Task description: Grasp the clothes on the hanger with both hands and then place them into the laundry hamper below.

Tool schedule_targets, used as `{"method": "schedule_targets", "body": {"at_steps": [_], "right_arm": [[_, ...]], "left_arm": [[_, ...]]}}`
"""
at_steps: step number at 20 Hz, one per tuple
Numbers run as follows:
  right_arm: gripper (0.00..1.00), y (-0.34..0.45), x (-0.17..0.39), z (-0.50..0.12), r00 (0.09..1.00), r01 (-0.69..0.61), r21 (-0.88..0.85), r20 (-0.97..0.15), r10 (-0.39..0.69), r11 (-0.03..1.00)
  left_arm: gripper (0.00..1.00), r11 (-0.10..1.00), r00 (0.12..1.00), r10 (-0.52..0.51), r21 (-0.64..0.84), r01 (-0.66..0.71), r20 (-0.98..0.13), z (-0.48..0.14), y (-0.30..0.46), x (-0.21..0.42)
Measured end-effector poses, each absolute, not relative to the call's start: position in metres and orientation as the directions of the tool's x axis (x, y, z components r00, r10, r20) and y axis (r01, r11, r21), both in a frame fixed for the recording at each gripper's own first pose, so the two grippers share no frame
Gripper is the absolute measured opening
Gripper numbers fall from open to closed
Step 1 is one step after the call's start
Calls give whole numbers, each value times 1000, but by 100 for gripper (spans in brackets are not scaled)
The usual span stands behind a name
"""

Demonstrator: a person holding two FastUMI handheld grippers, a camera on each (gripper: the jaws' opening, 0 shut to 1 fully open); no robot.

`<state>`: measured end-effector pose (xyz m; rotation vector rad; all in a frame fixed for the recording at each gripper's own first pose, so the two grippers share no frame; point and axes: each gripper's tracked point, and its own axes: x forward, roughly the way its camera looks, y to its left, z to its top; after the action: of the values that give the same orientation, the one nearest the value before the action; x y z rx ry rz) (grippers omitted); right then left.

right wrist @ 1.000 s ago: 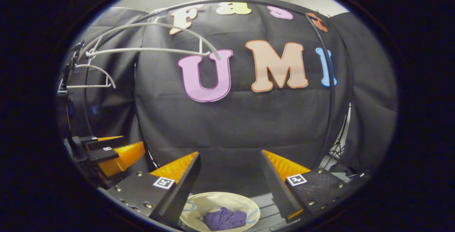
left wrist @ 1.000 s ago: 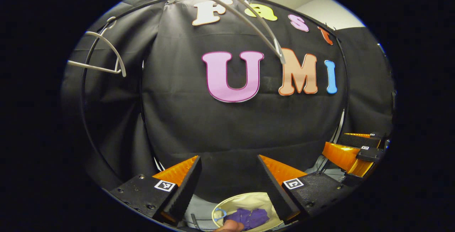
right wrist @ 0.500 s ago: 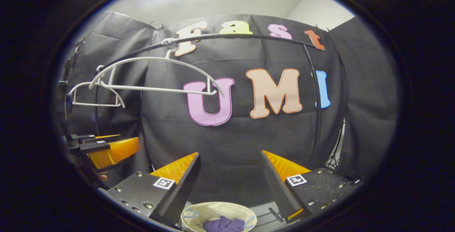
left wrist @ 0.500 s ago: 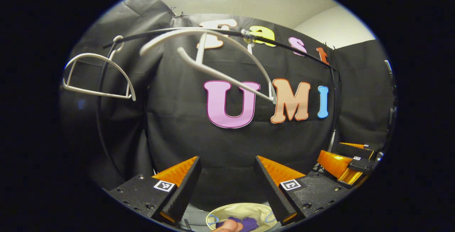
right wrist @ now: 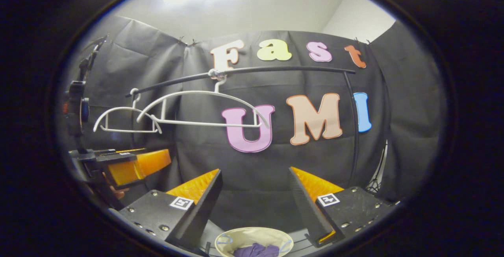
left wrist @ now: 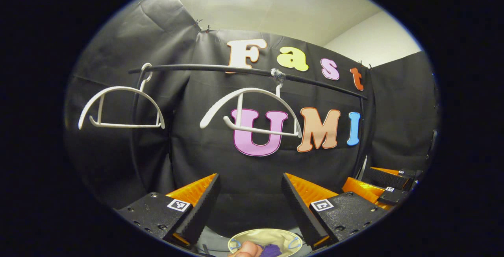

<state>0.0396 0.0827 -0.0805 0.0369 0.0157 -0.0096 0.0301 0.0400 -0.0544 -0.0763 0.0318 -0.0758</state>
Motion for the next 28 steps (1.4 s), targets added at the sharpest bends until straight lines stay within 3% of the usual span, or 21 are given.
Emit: {"method": "schedule_targets", "body": {"at_steps": [1,9,26,27,28], "right_arm": [[100,86,31,-80,1000,6,35,-3,-6,999],[98,83,-22,-64,998,19,95,56,-25,995],[98,70,-58,-64,997,-47,66,71,43,997],[98,70,-58,-65,996,-57,66,70,52,996],[98,69,-57,-68,996,-64,63,63,60,996]], "left_arm": [[92,995,997,-70,-69,68,-25,-55,43,23],[92,997,997,-73,-37,74,14,-38,48,-24],[92,995,997,-79,-54,80,18,-40,17,-34],[95,996,997,-75,-54,76,21,-41,15,-33],[92,996,997,-71,-52,72,20,-43,14,-31]]}}
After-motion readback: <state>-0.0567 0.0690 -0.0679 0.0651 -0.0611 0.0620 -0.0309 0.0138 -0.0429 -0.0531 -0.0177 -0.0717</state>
